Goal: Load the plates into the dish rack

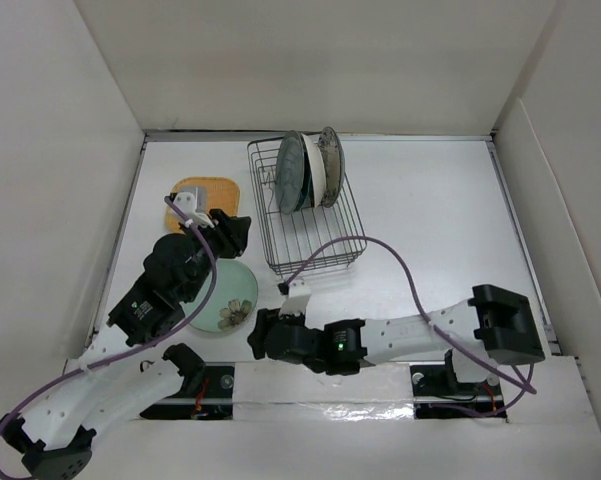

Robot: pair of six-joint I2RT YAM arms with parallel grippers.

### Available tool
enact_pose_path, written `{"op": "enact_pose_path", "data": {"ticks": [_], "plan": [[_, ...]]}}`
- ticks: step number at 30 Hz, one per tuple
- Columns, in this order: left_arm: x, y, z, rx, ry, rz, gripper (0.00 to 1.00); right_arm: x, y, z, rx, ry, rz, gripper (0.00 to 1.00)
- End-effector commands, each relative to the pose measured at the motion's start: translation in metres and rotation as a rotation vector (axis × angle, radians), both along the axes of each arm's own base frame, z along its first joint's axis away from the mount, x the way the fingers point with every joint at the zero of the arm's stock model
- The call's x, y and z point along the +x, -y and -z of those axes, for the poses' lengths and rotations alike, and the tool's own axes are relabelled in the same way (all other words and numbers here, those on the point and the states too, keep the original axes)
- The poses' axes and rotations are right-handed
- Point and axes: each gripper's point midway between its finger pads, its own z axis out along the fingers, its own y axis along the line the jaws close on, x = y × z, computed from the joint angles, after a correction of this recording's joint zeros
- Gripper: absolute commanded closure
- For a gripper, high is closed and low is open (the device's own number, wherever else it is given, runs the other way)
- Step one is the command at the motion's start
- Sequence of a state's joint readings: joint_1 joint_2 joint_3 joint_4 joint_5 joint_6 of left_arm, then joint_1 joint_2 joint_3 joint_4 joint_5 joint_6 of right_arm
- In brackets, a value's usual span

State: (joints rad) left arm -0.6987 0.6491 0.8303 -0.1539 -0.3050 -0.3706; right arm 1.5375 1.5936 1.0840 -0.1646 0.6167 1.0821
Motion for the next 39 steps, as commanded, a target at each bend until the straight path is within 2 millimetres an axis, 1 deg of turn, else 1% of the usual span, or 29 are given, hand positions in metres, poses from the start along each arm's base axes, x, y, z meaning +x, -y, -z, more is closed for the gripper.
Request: {"op": "enact_pose_path", "data": {"ticks": [1, 3, 4, 5, 6, 7, 8, 9, 10, 11, 12, 13, 14, 16, 17, 19, 20, 22, 23, 26, 28, 29, 30, 31, 34, 35, 37, 38, 39], "plan": [[-0.004, 0.002, -0.02, -0.064, 0.055, 0.023, 0.67, 0.021, 0.0, -0.01, 0.195, -0.056, 0.204, 0.3], [-0.007, 0.005, -0.026, -0.078, 0.067, 0.044, 0.64, 0.035, -0.001, 0.0, 0.249, -0.105, 0.253, 0.29], [-0.008, 0.005, -0.027, -0.084, 0.068, 0.047, 0.64, 0.038, -0.007, 0.004, 0.298, -0.124, 0.256, 0.29], [-0.009, 0.005, -0.032, -0.093, 0.075, 0.05, 0.64, 0.038, -0.008, 0.012, 0.304, -0.142, 0.271, 0.29], [-0.01, 0.005, -0.034, -0.099, 0.081, 0.058, 0.64, 0.046, -0.009, 0.032, 0.292, -0.169, 0.307, 0.29], [-0.011, 0.005, -0.035, -0.102, 0.086, 0.061, 0.64, 0.045, -0.018, 0.031, 0.324, -0.178, 0.292, 0.29], [-0.013, 0.006, -0.036, -0.108, 0.09, 0.069, 0.64, 0.045, -0.023, 0.036, 0.328, -0.18, 0.289, 0.29], [-0.014, 0.006, -0.035, -0.108, 0.089, 0.078, 0.64, 0.051, -0.035, 0.053, 0.335, -0.188, 0.3, 0.3], [-0.014, 0.007, -0.035, -0.108, 0.089, 0.078, 0.64, 0.051, -0.035, 0.053, 0.333, -0.188, 0.3, 0.3], [-0.015, 0.007, -0.033, -0.106, 0.087, 0.082, 0.64, 0.056, -0.039, 0.053, 0.348, -0.195, 0.32, 0.3], [-0.016, 0.008, -0.032, -0.108, 0.084, 0.092, 0.64, 0.055, -0.042, 0.059, 0.36, -0.219, 0.324, 0.3], [-0.018, 0.008, -0.032, -0.112, 0.086, 0.095, 0.63, 0.061, -0.044, 0.065, 0.38, -0.226, 0.337, 0.3], [-0.02, 0.007, -0.033, -0.117, 0.09, 0.096, 0.63, 0.067, -0.041, 0.072, 0.381, -0.234, 0.361, 0.32], [-0.021, 0.005, -0.036, -0.122, 0.097, 0.096, 0.63, 0.071, -0.043, 0.083, 0.404, -0.267, 0.387, 0.34], [-0.021, 0.005, -0.036, -0.123, 0.098, 0.098, 0.63, 0.076, -0.042, 0.089, 0.401, -0.268, 0.402, 0.37], [-0.023, 0.006, -0.038, -0.131, 0.103, 0.107, 0.63, 0.081, -0.045, 0.09, 0.419, -0.282, 0.418, 0.39], [-0.024, 0.006, -0.04, -0.136, 0.107, 0.107, 0.63, 0.081, -0.045, 0.097, 0.408, -0.278, 0.421, 0.4], [-0.025, 0.004, -0.041, -0.137, 0.112, 0.104, 0.63, 0.082, -0.047, 0.099, 0.41, -0.279, 0.427, 0.42], [-0.025, 0.004, -0.041, -0.138, 0.113, 0.104, 0.63, 0.087, -0.045, 0.106, 0.405, -0.283, 0.442, 0.46], [-0.024, 0.002, -0.043, -0.14, 0.116, 0.095, 0.63, 0.091, -0.046, 0.114, 0.418, -0.305, 0.453, 0.55], [-0.024, 0.002, -0.042, -0.137, 0.114, 0.094, 0.63, 0.089, -0.047, 0.122, 0.409, -0.32, 0.454, 0.56], [-0.024, 0.002, -0.043, -0.138, 0.115, 0.094, 0.63, 0.093, -0.044, 0.125, 0.407, -0.322, 0.465, 0.56], [-0.024, 0.002, -0.042, -0.137, 0.114, 0.092, 0.63, 0.091, -0.046, 0.128, 0.406, -0.334, 0.456, 0.56], [-0.024, 0.002, -0.043, -0.138, 0.115, 0.092, 0.63, 0.096, -0.044, 0.133, 0.403, -0.337, 0.46, 0.56], [-0.023, 0.002, -0.042, -0.136, 0.113, 0.091, 0.63, 0.094, -0.045, 0.141, 0.401, -0.347, 0.453, 0.57], [-0.023, 0.003, -0.041, -0.133, 0.111, 0.091, 0.63, 0.098, -0.043, 0.144, 0.4, -0.347, 0.462, 0.59], [-0.022, 0.003, -0.04, -0.128, 0.108, 0.087, 0.63, 0.096, -0.045, 0.147, 0.403, -0.355, 0.451, 0.62], [-0.021, 0.003, -0.039, -0.127, 0.105, 0.087, 0.63, 0.099, -0.043, 0.152, 0.398, -0.358, 0.458, 0.68], [-0.021, 0.003, -0.039, -0.126, 0.106, 0.084, 0.63, 0.097, -0.042, 0.155, 0.393, -0.367, 0.45, 0.72]]}}
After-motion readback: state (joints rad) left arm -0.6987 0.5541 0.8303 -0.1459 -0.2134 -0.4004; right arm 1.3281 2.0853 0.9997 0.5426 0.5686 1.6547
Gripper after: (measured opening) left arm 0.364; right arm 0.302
